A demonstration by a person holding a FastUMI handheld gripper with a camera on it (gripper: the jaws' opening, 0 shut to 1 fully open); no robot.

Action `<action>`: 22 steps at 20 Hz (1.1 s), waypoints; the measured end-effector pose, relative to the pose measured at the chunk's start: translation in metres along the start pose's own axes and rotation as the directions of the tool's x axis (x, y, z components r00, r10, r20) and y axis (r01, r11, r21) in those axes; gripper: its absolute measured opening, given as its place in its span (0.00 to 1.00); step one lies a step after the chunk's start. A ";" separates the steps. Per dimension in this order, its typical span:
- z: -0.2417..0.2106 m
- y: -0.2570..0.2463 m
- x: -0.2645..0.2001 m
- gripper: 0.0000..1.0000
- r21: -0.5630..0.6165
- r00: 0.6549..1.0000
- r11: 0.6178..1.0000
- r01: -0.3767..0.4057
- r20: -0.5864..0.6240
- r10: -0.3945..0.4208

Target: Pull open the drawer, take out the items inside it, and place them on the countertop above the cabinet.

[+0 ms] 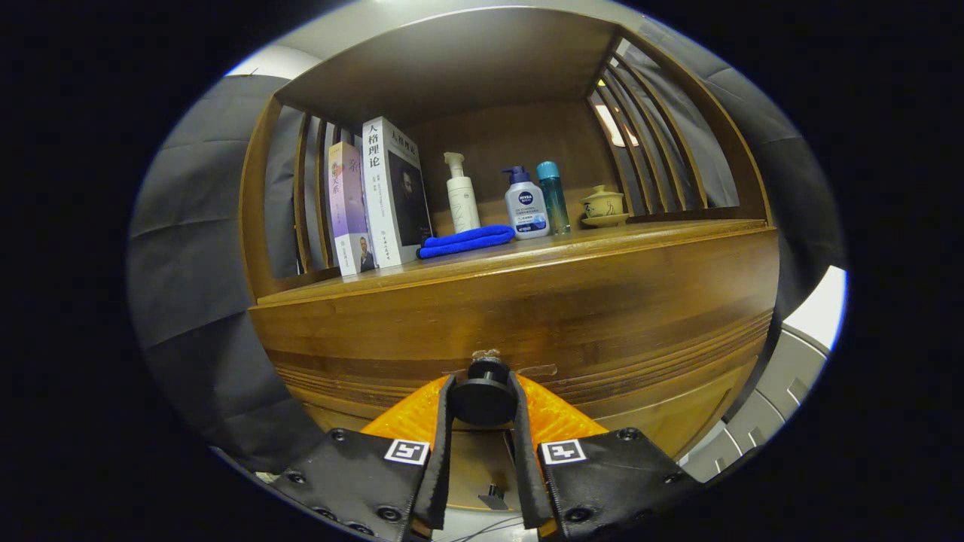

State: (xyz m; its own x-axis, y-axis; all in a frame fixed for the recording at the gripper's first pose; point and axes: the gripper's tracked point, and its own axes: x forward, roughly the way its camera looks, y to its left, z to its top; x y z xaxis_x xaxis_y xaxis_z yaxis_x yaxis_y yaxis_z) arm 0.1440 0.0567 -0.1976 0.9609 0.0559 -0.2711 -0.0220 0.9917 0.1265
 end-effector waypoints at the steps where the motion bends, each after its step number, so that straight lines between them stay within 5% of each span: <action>1: -0.001 0.000 0.001 0.40 -0.009 1.000 1.000 0.007 -0.010 -0.007; 2: 0.000 0.001 -0.005 0.29 -0.017 1.000 1.000 0.020 -0.014 -0.020; 5: -0.002 0.001 -0.005 0.19 -0.003 0.999 0.999 0.039 -0.026 -0.039; 22: -0.020 0.008 -0.101 0.19 -0.041 0.999 0.999 -0.001 -0.038 0.000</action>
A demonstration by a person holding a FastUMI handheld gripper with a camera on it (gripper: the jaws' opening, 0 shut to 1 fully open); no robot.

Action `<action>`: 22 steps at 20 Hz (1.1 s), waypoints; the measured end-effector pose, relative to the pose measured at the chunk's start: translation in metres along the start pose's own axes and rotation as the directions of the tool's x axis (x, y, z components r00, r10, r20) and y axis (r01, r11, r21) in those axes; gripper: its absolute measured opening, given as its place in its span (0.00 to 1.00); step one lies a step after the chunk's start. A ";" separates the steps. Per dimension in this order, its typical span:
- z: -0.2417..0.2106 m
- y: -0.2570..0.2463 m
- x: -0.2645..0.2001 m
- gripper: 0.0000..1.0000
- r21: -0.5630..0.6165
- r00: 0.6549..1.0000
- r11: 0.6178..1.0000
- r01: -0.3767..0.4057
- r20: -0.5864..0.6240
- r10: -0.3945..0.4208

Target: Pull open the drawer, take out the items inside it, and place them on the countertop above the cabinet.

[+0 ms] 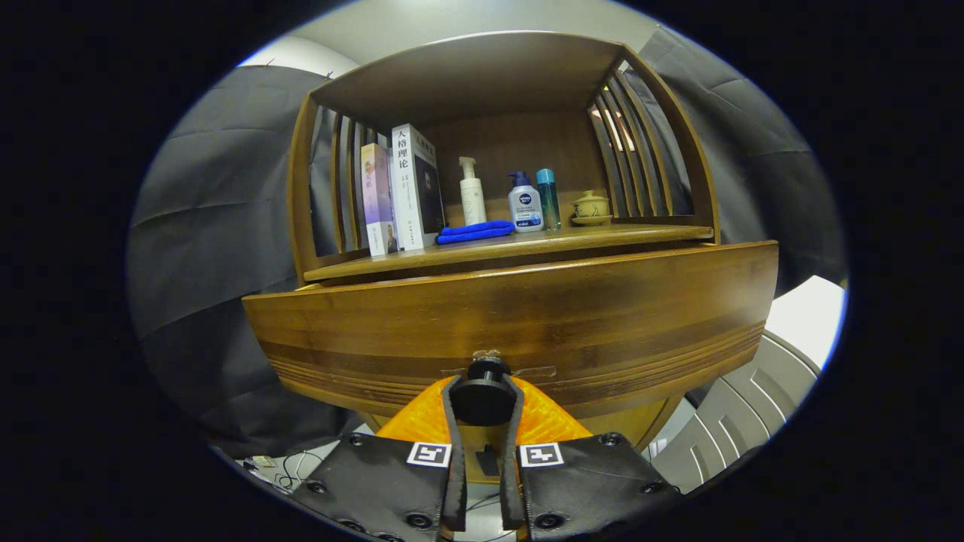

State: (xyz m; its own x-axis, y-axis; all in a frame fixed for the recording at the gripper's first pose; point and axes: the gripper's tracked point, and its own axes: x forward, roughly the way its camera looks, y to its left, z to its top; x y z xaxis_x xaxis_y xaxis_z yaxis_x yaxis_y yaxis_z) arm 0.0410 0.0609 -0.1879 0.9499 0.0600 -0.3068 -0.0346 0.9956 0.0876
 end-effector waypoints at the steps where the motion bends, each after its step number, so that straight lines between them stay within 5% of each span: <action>1: -0.002 0.001 -0.005 0.19 0.000 1.000 1.000 -0.003 -0.003 0.003; 22: -0.048 0.017 -0.111 0.19 -0.068 0.995 0.994 -0.089 -0.059 0.085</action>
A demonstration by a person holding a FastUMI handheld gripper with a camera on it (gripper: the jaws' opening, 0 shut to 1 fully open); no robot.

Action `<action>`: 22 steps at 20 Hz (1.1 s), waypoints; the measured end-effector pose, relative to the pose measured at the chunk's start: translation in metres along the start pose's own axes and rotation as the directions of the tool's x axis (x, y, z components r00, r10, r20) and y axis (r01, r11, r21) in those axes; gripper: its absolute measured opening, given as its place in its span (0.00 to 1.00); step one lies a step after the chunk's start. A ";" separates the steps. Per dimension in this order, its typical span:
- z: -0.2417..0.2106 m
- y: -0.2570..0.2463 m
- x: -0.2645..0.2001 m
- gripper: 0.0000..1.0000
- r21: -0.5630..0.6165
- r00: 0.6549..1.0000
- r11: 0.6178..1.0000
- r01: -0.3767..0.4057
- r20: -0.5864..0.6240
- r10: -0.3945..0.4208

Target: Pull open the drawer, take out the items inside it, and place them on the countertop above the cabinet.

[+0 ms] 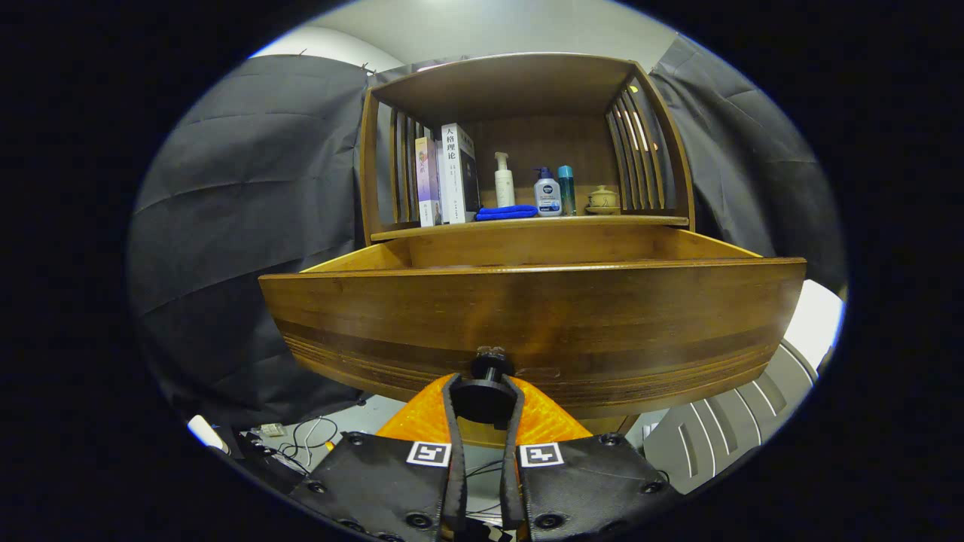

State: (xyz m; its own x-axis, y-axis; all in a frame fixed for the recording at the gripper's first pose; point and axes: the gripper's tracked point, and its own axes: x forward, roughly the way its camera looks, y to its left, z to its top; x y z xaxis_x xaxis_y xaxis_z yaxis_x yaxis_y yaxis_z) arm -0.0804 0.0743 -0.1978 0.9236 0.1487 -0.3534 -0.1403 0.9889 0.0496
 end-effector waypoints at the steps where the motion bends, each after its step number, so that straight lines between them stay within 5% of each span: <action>1: -0.003 0.001 -0.002 0.19 0.002 1.000 1.000 -0.002 -0.004 0.002; 9: -0.010 0.004 -0.013 0.20 -0.038 1.000 0.999 -0.012 -0.008 0.011; 11: -0.009 0.006 -0.012 0.30 -0.035 1.000 0.999 -0.028 -0.012 0.028; 19: 0.082 0.014 -0.042 0.98 -0.117 0.982 0.991 -0.068 0.170 0.087; 22: 0.122 0.021 -0.041 0.98 -0.164 0.975 0.979 -0.118 0.167 0.146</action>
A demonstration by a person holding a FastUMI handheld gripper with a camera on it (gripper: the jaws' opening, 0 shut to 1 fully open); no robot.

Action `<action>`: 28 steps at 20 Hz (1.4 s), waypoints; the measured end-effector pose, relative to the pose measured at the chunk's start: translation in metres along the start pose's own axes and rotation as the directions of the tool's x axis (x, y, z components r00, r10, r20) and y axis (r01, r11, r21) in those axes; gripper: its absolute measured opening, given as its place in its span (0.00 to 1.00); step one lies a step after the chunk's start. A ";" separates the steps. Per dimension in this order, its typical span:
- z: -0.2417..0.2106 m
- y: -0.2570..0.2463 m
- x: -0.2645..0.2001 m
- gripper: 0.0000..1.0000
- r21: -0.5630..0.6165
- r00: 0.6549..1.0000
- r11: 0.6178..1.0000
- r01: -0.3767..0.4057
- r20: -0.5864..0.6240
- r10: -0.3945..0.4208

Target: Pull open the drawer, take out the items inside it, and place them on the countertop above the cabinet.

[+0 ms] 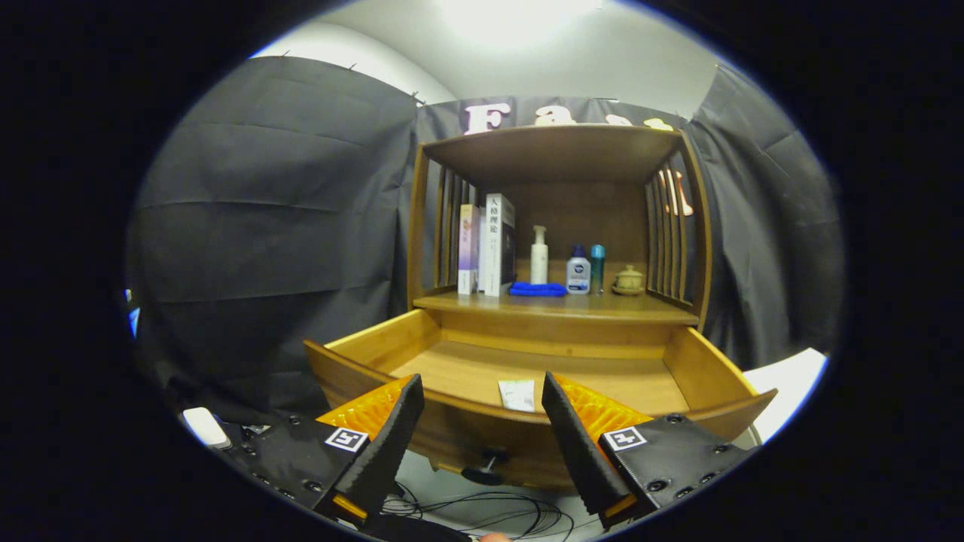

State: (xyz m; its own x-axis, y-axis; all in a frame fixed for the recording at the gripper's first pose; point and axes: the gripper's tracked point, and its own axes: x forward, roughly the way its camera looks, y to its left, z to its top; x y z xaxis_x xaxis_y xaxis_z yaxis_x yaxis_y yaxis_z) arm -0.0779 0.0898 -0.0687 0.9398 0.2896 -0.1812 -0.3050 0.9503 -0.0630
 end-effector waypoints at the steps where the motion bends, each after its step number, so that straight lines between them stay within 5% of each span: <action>1: 0.009 -0.003 0.002 0.98 -0.017 1.000 1.000 -0.014 -0.008 0.014; 7: 0.052 -0.019 0.036 0.99 -0.022 0.996 0.997 -0.075 -0.056 0.074; 11: 0.051 -0.034 0.072 0.99 -0.025 0.976 0.993 -0.112 -0.191 0.106; 23: 0.015 -0.051 0.152 0.99 0.008 0.801 0.961 -0.275 -0.551 0.234; 28: -0.033 -0.059 0.165 1.00 -0.085 0.733 0.952 -0.293 -0.660 0.167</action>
State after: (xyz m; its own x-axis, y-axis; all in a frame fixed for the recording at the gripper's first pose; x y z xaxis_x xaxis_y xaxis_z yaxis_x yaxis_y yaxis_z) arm 0.0898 0.0781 -0.1269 0.5362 0.2951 -0.7908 -0.5787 0.8106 -0.0899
